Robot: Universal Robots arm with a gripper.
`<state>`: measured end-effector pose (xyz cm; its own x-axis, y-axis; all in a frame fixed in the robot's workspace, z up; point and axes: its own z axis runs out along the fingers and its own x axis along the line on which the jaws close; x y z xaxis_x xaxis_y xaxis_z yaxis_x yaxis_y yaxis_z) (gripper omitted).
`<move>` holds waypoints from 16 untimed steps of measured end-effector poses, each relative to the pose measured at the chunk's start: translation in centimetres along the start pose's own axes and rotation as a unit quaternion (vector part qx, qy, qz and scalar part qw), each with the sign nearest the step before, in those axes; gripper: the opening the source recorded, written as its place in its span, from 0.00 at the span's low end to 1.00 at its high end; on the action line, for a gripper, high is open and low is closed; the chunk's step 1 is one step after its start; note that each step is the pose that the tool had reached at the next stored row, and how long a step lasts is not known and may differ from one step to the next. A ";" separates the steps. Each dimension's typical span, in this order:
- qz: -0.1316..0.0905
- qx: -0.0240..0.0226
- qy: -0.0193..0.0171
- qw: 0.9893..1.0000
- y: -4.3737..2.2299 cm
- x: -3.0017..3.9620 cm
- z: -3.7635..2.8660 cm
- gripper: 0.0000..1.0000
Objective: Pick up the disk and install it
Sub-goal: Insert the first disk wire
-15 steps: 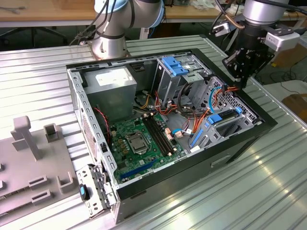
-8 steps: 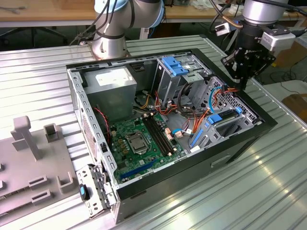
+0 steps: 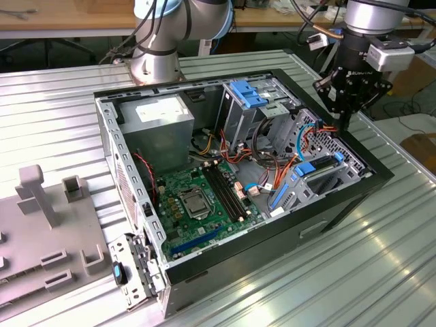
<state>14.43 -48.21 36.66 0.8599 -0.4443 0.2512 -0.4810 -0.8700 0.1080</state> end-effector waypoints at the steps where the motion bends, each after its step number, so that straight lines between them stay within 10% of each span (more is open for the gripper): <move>1: 0.015 -0.004 -0.002 1.000 0.00 0.00 0.03 0.16; 10: 0.081 -0.023 -0.008 0.996 -0.01 -0.03 0.13 0.16; 16: 0.127 -0.035 -0.013 0.991 -0.02 -0.04 0.17 0.16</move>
<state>14.43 -48.22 36.48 0.7137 -0.6528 0.2538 -0.6920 -0.7132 0.1116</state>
